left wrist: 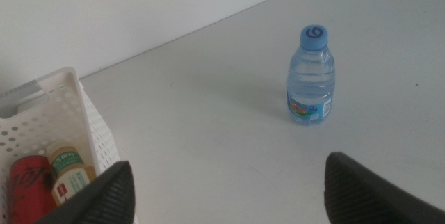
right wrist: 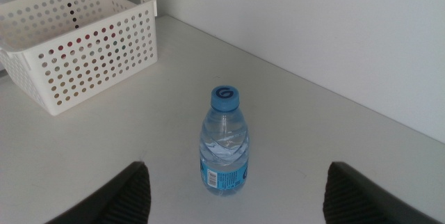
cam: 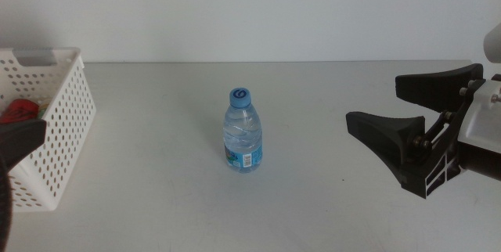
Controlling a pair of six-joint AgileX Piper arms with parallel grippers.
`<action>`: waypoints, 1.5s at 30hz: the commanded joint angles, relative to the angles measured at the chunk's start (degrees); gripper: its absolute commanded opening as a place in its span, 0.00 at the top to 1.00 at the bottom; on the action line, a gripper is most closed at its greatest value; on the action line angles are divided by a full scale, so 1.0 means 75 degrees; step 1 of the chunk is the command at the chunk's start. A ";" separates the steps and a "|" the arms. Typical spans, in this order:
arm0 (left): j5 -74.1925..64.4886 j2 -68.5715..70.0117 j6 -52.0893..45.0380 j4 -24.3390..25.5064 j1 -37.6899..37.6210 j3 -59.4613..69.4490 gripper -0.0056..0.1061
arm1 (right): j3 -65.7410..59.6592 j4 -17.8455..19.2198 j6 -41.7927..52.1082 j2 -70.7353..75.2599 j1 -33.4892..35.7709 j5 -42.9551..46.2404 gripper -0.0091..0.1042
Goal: Use arms to grab the bottles and put them into the dustbin to the left of the table.
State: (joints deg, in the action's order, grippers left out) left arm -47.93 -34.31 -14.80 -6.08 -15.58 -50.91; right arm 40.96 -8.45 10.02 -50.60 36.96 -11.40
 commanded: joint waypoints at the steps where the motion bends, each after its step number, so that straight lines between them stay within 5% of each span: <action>1: 0.0600 -0.0025 0.0082 -0.0085 -0.0055 -0.0164 0.11 | 0.0294 0.0064 0.0200 0.0086 0.0024 0.0476 0.36; 11: 0.1718 -0.0025 -0.0003 -0.0096 -0.0055 -0.0164 0.11 | 0.0294 -0.0023 0.0215 0.0086 0.0024 0.0432 0.36; 17: 0.2916 -0.0299 -0.0013 -0.0884 -0.0055 -0.0164 0.11 | 0.0294 -0.0023 0.0223 0.0086 0.0024 0.0432 0.36; 20: 0.2738 -0.0668 -0.0236 -0.1812 -0.0055 -0.0161 0.11 | 0.0294 -0.0023 0.0223 0.0086 0.0024 0.0432 0.36; 29: 0.2258 -0.2548 -0.4259 -0.5746 -0.0055 -0.0161 0.11 | 0.0294 -0.0023 0.0223 0.0086 0.0024 0.0432 0.36; 35: 0.2355 -0.3228 -0.5714 -0.7622 -0.0055 -0.0161 0.11 | 0.0294 -0.0023 0.0223 0.0086 0.0024 0.0432 0.36; 42: 0.2536 -0.3204 -0.6248 -0.7780 -0.0048 -0.0185 0.11 | 0.0294 -0.0023 0.0223 0.0086 0.0024 0.0432 0.36; 45: 0.2844 -0.3157 -0.4221 -0.6397 -0.0055 -0.0117 0.11 | 0.0294 -0.0023 0.0223 0.0086 0.0024 0.0432 0.36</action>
State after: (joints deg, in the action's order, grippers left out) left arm -29.70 -59.30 -54.73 -56.91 -15.67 -50.73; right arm 41.09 -8.58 11.00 -50.60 36.96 -12.11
